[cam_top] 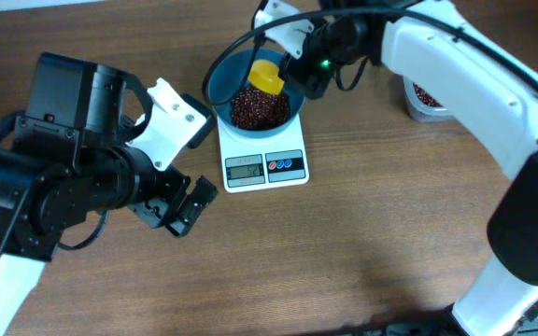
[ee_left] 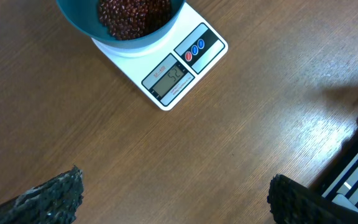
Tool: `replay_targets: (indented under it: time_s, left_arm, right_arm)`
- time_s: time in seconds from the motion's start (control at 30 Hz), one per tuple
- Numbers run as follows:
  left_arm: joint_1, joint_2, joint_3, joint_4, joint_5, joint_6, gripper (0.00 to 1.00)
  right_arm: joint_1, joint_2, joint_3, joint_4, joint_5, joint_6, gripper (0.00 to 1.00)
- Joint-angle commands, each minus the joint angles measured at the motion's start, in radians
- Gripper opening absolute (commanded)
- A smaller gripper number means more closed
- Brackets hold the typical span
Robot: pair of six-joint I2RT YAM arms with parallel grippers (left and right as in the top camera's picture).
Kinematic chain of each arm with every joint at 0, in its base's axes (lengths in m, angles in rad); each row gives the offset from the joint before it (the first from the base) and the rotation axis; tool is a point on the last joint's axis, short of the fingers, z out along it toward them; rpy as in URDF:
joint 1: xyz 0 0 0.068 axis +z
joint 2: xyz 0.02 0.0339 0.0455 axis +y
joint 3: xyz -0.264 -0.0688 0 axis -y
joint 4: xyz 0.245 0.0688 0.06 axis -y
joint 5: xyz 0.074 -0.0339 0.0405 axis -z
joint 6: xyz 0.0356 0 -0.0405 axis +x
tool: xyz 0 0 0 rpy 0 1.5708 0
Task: Scoop item into bowl and weigh 50g on scale
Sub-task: 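Lower the scoop into the teal bowl and tip out beans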
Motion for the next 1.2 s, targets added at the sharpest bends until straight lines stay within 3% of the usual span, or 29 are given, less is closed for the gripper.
replay_targets:
  time_s: [0.0,1.17]
  left_arm:
    - [-0.003,-0.013,0.018,0.002,0.014,0.015,0.99]
    - [-0.003,-0.013,0.018,0.002,0.014,0.015,0.99]
  right_arm:
    - [0.019,0.024,0.017,0.006,0.084,-0.030,0.04]
    - [0.065,0.046,-0.012,-0.002,0.080,-0.025,0.04]
